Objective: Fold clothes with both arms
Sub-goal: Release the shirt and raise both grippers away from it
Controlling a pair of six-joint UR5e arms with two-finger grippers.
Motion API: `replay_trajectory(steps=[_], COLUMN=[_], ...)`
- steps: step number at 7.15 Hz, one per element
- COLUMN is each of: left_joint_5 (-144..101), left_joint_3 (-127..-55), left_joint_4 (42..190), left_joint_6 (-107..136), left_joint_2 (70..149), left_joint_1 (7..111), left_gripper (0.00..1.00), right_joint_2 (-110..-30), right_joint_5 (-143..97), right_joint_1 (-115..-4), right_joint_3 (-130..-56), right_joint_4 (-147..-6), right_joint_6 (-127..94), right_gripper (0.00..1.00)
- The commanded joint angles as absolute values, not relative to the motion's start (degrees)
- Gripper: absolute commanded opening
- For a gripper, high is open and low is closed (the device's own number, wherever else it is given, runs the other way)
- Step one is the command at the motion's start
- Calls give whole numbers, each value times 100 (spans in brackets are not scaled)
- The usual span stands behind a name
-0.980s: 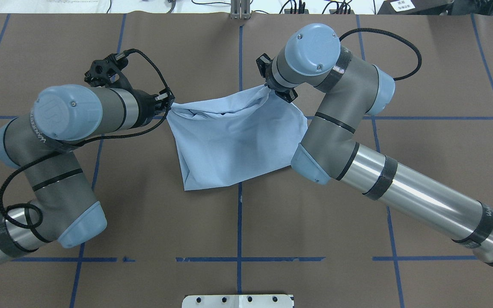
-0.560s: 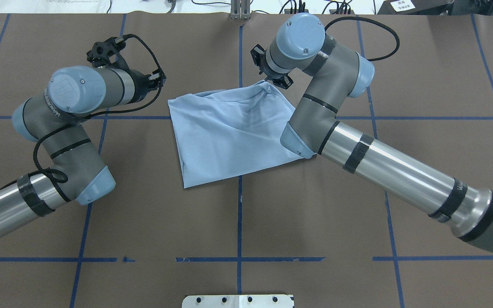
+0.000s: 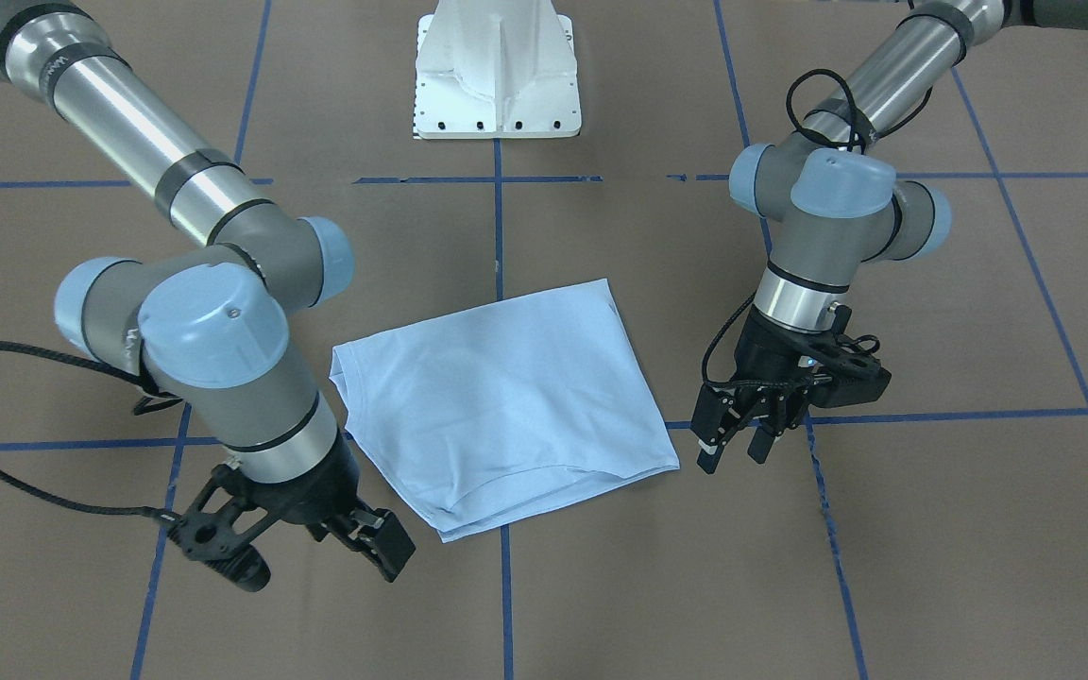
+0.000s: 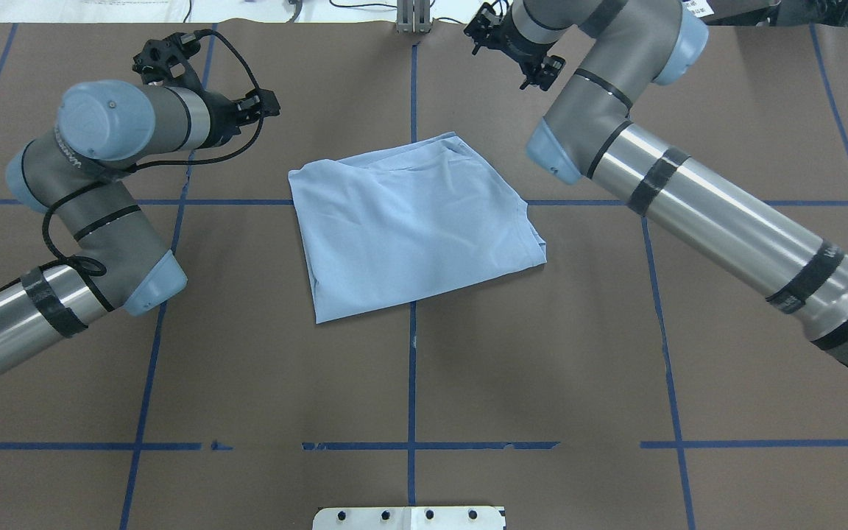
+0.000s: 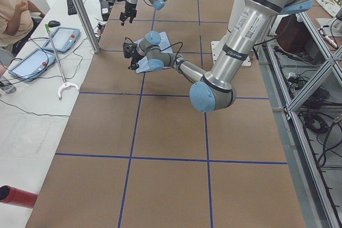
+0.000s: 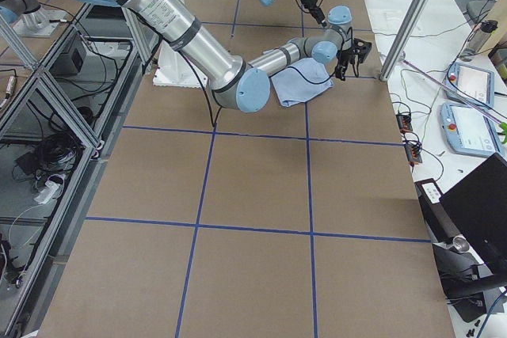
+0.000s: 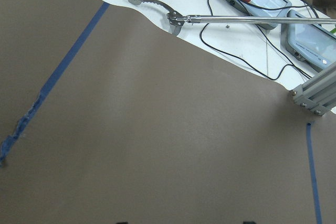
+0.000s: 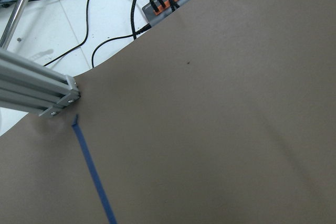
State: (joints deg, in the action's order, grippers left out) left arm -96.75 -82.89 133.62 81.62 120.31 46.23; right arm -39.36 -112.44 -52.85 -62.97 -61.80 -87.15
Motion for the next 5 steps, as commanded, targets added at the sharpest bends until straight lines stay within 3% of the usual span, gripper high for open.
replay_trajectory(steps=[1,3,5], left_joint_5=[-11356,-12380,-12805], left_joint_3=[-8882,-9236,-9211], left_joint_4=[13237,13001,11829], left_joint_6=[6759,4494,1807], left_joint_2=[11413,10551,10196], left_joint_1=[5418,6516,7667], left_gripper=[100,100,100], right_joint_2=[-5066,-5929,-6421], right_joint_5=[-12308,-13223,-13403], right_joint_1=[-6287,-7605,-8417], right_joint_3=[-6906,-7048,-7415], right_joint_4=[-6231,-6755,-8315], right_joint_6=[-6944,-4207,-1978], right_gripper=[100,100,100])
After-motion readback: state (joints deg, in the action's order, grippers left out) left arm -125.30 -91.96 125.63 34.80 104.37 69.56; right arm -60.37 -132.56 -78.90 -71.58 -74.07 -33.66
